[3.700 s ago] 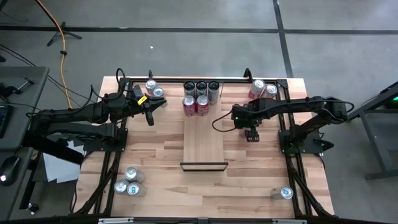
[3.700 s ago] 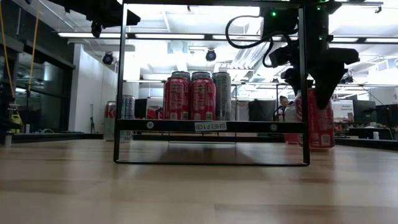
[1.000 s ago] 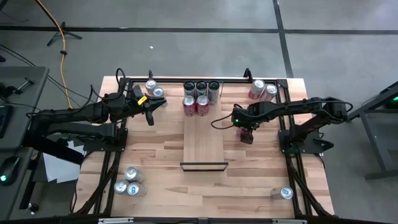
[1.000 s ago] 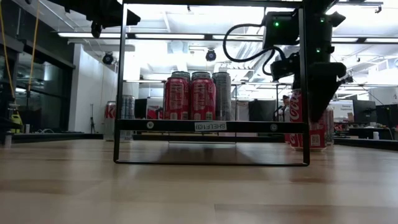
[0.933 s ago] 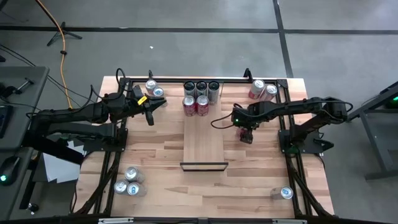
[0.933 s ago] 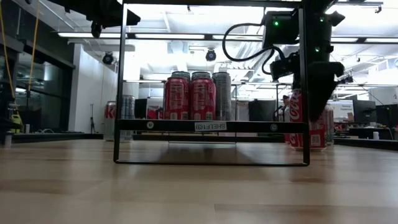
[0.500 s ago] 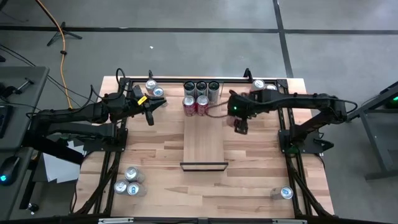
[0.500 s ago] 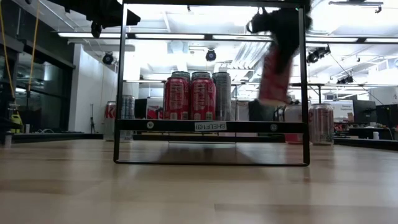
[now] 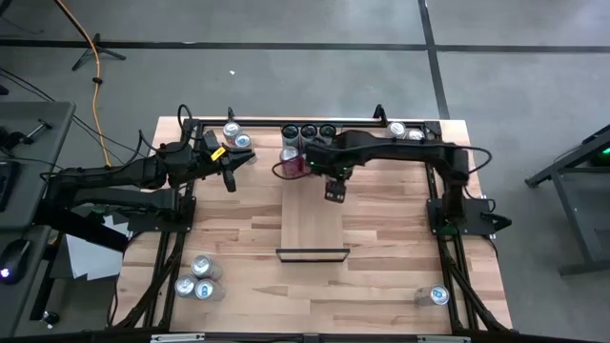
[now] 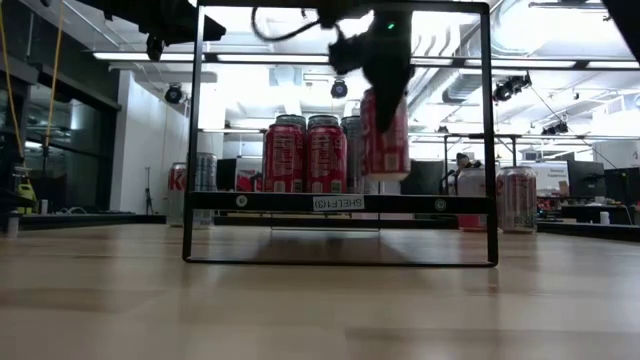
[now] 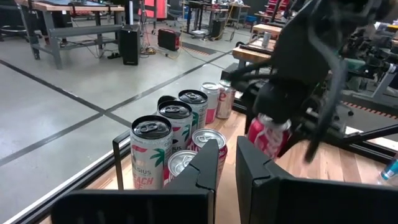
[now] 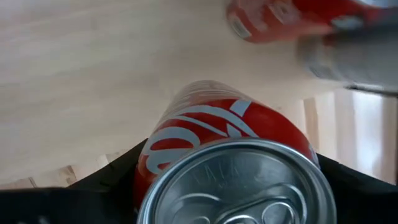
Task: Place canned beverage on shelf
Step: Put the red-white soda can on the shelf aligned with the other red-white soda can
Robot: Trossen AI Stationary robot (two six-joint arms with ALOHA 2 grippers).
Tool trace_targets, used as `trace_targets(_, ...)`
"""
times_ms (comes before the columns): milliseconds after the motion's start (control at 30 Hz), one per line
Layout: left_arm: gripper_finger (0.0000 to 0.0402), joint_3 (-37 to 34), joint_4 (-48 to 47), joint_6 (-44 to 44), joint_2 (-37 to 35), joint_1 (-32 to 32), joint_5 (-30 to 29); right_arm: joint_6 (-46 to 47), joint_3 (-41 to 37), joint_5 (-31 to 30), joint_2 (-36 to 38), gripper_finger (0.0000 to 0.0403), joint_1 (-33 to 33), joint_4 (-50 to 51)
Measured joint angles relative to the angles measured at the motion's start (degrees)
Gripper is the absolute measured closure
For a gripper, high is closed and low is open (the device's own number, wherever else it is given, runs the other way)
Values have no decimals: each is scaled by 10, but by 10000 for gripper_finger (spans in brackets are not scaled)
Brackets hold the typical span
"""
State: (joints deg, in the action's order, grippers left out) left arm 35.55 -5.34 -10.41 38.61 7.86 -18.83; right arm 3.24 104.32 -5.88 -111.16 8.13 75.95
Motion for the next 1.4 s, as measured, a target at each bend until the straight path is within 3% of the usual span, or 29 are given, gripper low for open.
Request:
trace_targets(167, 398, 0, 0, 0, 0, 0, 0, -9, 13, 17, -22, 117, 2, -24)
trace_targets(500, 398, 0, 0, 0, 0, 0, 0, -12, -37, 16, -22, 117, 3, -62)
trace_targets(833, 398, 0, 0, 0, 0, 0, 0, -22, -47, 15, -22, 63, 3, -82)
trace_targets(1400, 398, 0, 0, 0, 0, 0, 0, -124, -14, 17, 3, 57, 7, -13)
